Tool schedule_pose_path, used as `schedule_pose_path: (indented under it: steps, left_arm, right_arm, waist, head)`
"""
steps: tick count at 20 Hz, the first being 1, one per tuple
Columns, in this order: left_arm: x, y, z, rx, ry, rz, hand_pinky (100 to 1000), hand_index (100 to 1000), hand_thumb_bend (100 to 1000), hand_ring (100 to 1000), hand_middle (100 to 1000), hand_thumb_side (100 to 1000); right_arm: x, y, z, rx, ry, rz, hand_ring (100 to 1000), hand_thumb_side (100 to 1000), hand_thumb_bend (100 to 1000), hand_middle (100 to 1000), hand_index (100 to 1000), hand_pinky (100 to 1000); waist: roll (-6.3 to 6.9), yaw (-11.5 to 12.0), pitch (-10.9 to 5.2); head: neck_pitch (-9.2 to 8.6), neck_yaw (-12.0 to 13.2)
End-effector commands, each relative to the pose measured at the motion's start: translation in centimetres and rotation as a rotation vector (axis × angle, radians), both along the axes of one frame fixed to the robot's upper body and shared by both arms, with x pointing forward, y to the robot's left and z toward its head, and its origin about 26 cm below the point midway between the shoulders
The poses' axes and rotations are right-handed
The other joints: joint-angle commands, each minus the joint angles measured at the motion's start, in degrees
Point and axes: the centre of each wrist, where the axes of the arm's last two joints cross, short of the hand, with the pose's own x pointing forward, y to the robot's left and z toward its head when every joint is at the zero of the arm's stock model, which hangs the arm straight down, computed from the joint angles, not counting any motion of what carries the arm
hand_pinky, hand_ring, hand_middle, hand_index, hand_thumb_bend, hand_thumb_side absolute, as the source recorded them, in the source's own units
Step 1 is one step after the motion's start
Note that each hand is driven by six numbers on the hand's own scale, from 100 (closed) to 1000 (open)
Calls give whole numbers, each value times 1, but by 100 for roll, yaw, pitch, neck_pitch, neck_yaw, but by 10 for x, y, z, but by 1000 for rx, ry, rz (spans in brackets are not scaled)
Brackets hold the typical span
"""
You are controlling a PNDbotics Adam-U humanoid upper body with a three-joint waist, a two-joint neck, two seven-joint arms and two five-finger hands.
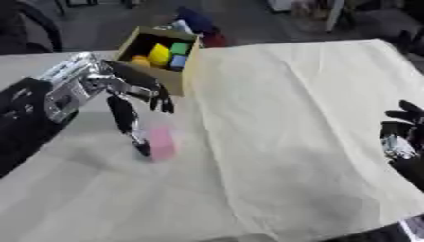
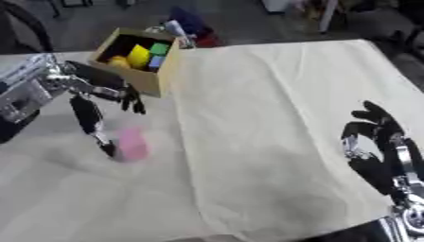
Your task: Pick up objects on the table and place them in the box.
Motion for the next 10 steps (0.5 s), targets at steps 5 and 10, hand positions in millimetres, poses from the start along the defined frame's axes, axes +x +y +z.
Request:
schedule_pose_path:
  steps: [5, 10]
  left_arm:
    - [0, -12, 7, 110, -57, -64, 658, 812, 685, 627, 663, 410]
    - [-2, -15, -3, 66, -113, -55, 545, 718, 540, 511, 535, 219]
  right_arm:
    - [2, -3, 8, -18, -25, 5, 776, 432, 100, 789, 942, 859]
    - [2, -2, 8, -16, -26, 9, 776, 432, 100, 789, 941, 859]
  waist:
    - [17, 9, -79]
    - [15, 9, -65]
  head:
    - [-15, 4]
    - [-15, 16]
